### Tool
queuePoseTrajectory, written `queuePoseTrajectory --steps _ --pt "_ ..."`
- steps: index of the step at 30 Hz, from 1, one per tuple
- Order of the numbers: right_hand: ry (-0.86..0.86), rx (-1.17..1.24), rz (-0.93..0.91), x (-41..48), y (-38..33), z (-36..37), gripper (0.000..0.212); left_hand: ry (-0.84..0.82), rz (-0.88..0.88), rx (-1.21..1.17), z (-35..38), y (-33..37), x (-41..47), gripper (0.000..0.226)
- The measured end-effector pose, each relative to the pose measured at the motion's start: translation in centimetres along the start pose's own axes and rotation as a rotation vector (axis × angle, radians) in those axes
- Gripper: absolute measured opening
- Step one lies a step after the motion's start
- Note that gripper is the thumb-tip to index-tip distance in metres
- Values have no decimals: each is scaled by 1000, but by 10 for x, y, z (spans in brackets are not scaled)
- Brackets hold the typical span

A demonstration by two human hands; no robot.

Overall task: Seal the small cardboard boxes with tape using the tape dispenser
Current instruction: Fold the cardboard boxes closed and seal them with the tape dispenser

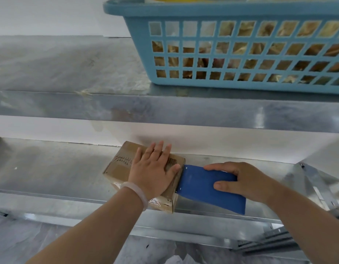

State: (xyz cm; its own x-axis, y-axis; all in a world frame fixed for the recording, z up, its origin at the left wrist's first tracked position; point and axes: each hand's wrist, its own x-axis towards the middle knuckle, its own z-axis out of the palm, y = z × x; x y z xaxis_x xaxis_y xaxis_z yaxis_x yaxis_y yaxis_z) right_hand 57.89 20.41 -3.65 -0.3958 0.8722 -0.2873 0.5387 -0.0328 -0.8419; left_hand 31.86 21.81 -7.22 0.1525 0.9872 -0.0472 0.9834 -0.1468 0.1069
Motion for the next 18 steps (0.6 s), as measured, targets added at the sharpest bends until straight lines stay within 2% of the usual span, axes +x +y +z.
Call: queuePoseTrajectory --steps 10,18 --pt "3 105 60 -32 24 -28 39 -46 17 6 5 -6 8 69" --pt "53 -237 40 -4 -2 6 37 -51 9 12 2 -3 5 68"
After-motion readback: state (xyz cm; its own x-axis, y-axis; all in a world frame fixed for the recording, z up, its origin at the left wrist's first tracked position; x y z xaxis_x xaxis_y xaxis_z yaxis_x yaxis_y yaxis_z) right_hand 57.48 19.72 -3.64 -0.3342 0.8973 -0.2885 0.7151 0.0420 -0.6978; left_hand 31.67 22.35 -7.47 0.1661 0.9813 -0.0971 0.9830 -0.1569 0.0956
